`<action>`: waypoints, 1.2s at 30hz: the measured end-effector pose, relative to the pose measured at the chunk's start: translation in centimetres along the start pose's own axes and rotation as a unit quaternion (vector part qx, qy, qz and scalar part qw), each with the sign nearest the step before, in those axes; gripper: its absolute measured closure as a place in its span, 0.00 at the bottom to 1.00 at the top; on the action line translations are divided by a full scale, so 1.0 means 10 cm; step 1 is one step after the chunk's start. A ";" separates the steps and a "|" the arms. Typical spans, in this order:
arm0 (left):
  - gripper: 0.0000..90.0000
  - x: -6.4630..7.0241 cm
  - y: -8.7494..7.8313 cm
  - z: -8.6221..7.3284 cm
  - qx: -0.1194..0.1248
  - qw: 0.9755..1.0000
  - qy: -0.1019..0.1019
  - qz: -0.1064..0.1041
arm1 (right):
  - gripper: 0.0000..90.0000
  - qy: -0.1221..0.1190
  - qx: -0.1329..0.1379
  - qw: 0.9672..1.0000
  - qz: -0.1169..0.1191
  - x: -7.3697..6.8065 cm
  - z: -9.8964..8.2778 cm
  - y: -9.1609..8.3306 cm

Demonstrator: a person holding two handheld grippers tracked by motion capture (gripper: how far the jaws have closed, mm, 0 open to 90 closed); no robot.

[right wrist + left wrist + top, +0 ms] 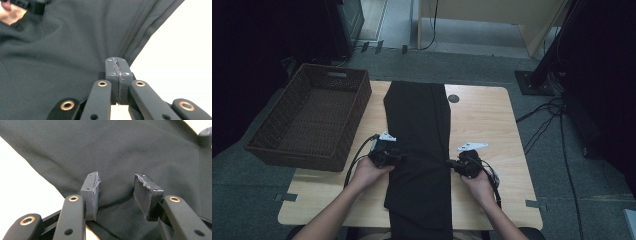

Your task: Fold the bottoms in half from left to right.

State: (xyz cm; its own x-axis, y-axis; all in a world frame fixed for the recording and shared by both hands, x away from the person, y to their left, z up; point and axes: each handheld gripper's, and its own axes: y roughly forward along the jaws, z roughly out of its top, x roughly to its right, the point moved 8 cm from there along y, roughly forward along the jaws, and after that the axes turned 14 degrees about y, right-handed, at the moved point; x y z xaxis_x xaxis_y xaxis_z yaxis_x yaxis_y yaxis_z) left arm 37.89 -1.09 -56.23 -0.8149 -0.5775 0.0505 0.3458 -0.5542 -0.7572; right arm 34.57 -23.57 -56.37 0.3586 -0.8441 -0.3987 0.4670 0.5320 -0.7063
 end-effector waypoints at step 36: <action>0.57 -0.06 -0.04 0.03 0.018 0.999 -0.036 -0.016 | 0.94 0.004 0.110 0.987 -0.115 0.50 1.21 0.84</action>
State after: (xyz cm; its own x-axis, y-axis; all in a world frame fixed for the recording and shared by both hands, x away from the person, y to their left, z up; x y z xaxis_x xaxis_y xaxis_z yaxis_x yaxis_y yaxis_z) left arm 38.36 -0.69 -55.81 -0.7902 -0.6005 0.1220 0.3380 -0.5932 -0.7307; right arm 50.09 -22.52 -57.21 0.2165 -0.9443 -0.2480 0.6997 0.3272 -0.6351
